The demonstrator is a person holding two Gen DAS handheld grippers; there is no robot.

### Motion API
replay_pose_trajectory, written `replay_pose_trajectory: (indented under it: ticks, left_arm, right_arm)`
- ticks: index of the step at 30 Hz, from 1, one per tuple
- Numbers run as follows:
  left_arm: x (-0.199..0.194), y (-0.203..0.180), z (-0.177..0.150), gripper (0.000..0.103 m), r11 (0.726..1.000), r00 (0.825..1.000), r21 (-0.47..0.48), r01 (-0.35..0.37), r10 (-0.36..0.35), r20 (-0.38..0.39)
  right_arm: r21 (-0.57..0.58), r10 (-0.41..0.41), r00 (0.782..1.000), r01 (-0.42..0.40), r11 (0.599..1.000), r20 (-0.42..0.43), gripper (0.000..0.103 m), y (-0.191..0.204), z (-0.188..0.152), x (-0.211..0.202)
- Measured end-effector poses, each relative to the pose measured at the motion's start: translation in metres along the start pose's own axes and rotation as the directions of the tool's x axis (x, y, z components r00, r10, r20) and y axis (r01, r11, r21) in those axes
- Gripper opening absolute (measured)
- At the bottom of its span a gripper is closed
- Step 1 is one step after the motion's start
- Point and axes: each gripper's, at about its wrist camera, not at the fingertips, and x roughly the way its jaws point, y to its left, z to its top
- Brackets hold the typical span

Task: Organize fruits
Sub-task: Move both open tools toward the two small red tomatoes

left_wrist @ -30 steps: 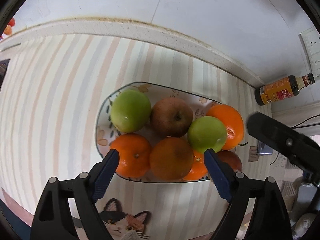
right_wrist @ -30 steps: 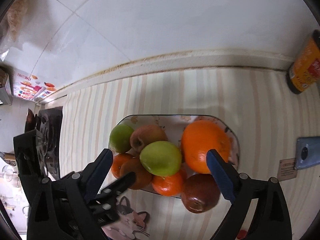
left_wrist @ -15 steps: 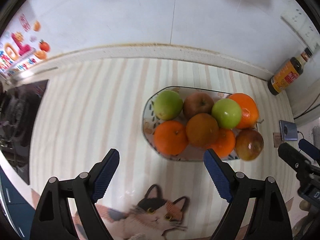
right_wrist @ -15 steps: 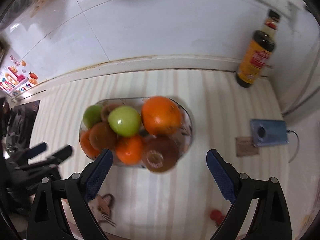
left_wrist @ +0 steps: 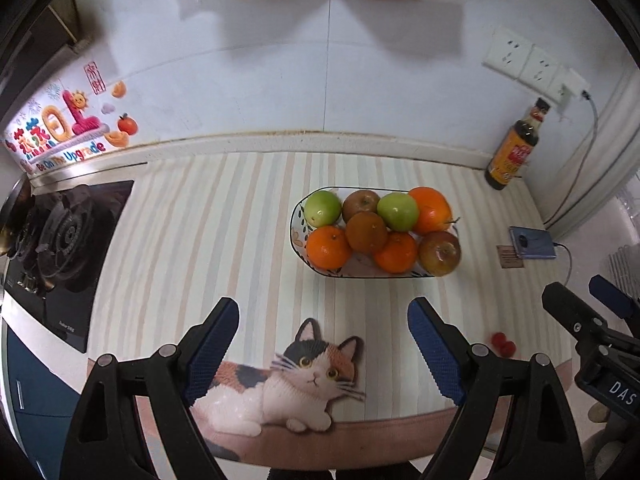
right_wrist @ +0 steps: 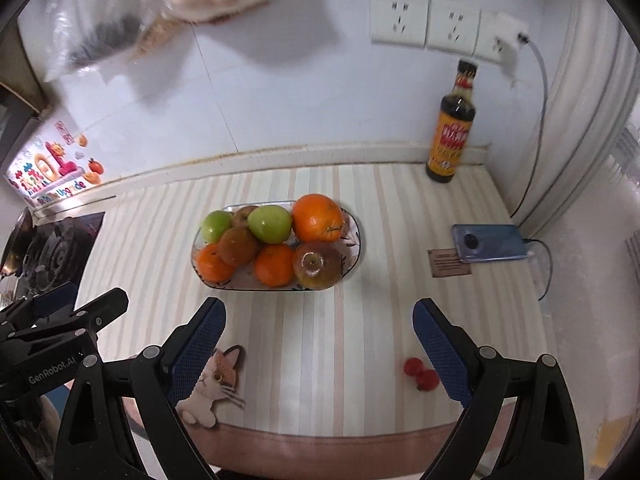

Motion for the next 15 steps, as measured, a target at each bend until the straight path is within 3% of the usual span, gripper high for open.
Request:
replay_pose_trajectory:
  ticks: [8, 15]
  left_arm:
    - [-0.056, 0.001, -0.014, 0.086, 0.999, 0.998, 0.03, 0.016, -0.018, 0.054]
    - [-0.085, 0.0, -0.024, 0.086, 0.998, 0.995, 0.057, 0.003, -0.009, 0.103]
  right_arm:
    - [-0.005, 0.025, 0.999, -0.025, 1.0, 0.044, 0.097, 0.012, -0.018, -0.057]
    - [0.001, 0.024, 0.997, -0.025, 1.0, 0.07, 0.097, 0.018, -0.029, -0.082]
